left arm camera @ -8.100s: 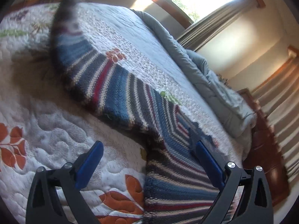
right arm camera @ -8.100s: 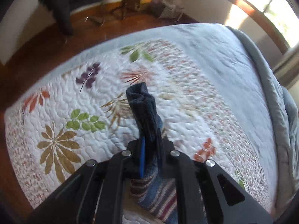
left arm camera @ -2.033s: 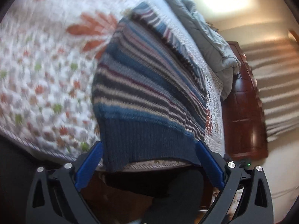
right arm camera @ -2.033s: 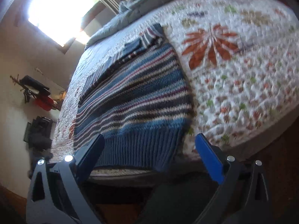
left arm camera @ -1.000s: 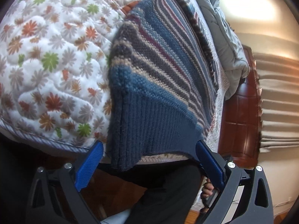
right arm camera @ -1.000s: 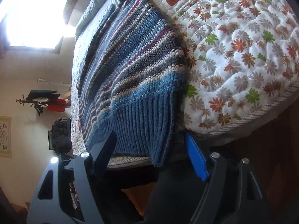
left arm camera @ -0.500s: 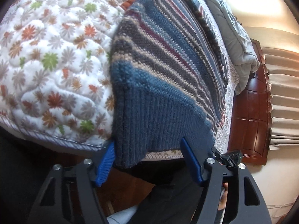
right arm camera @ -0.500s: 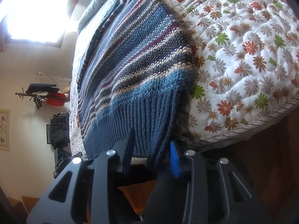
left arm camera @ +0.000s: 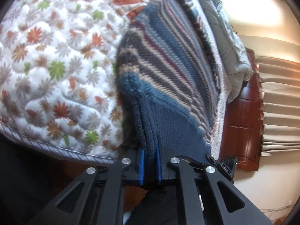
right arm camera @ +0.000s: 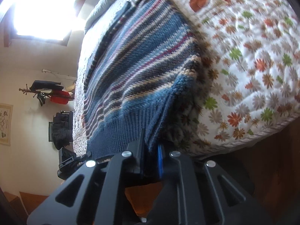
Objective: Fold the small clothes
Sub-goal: 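Lift the hem with both tools and fold it over the sleeves toward the collar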
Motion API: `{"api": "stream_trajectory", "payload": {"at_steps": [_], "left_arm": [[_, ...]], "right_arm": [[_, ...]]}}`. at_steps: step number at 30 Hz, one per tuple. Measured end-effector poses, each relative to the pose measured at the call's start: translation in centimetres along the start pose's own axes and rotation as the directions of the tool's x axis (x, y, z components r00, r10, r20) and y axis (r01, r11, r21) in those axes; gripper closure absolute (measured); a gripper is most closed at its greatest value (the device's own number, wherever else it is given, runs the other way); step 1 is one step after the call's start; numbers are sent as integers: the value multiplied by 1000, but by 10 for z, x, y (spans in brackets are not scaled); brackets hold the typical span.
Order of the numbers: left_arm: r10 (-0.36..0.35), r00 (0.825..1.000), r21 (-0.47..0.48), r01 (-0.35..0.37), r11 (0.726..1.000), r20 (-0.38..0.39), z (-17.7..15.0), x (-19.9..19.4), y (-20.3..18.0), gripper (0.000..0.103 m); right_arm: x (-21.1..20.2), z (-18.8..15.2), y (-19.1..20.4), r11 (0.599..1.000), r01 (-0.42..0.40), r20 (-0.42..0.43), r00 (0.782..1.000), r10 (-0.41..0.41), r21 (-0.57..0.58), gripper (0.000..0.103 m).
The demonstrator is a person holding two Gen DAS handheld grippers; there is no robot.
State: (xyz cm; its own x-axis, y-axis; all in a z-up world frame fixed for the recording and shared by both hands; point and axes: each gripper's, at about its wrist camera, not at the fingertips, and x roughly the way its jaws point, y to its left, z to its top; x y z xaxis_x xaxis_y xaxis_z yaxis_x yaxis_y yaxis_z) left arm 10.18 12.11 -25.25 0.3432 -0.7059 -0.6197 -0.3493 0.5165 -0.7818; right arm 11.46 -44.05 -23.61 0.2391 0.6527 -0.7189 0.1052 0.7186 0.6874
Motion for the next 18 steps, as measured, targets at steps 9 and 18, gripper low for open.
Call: {"api": "stream_trajectory", "payload": {"at_steps": [9, 18], "left_arm": [[-179, 979, 55, 174, 983, 93, 21, -41, -38, 94], [-253, 957, 163, 230, 960, 140, 67, -70, -107, 94]], "right_arm": [[-34, 17, 34, 994, -105, 62, 992, 108, -39, 95], [-58, 69, 94, 979, -155, 88, 982, 168, -135, 95]]}}
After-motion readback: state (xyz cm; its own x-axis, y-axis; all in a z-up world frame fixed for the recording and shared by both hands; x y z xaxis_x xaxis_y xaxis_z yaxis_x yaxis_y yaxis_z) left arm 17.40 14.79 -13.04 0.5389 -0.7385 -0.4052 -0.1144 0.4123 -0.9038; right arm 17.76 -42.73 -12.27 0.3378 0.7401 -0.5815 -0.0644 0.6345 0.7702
